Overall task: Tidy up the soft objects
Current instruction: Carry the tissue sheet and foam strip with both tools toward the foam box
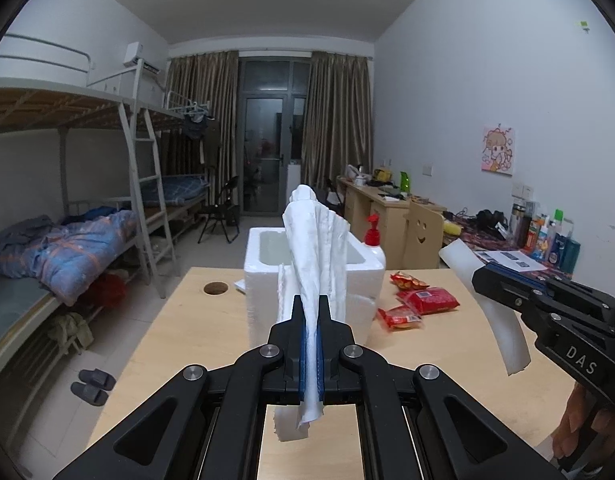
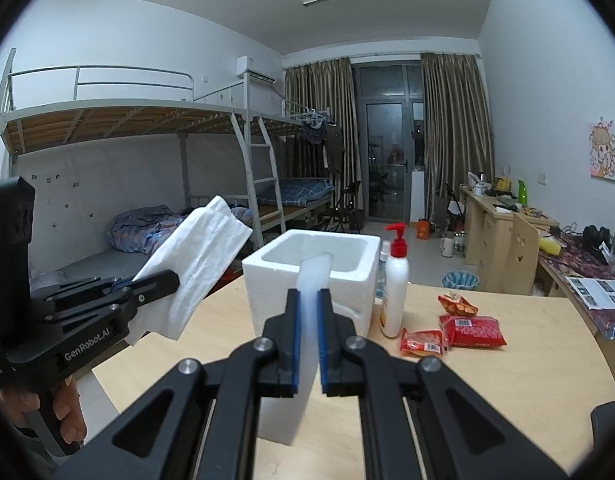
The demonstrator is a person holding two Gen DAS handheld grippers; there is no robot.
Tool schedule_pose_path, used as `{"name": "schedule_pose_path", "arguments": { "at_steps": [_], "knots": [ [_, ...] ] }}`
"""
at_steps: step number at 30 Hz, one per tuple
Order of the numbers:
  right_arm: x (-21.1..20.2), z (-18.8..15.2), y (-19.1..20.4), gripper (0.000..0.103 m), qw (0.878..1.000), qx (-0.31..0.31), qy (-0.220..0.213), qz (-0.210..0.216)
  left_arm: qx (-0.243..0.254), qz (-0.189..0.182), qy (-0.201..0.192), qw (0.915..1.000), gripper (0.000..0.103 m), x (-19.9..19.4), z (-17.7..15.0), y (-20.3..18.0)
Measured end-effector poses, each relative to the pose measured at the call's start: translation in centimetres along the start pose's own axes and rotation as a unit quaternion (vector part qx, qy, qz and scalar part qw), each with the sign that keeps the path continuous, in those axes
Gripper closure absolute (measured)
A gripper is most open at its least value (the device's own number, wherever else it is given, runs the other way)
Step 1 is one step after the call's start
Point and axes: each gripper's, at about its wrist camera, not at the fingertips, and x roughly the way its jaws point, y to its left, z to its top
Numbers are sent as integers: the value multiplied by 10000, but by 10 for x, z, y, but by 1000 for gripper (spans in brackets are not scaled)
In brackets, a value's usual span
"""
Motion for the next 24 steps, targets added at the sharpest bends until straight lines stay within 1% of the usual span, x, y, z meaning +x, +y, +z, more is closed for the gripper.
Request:
{"name": "schedule_pose_path", "arguments": {
  "at_steps": [6,10,18,24],
  "knots": [
    [11,9,4,93,9999,-48,49,122,-10,89,77,9999,100,11,6,2],
    [14,15,1,93,9999,-20,-15,116,-44,131,25,9999,100,16,12,3],
    [30,23,-5,93,9998,80,110,128,-105,167,95,9998,100,38,26,7],
    [33,35,-4,93,9999,12,70,153,-81,178,46,9998,100,50,41,9]
  ]
}}
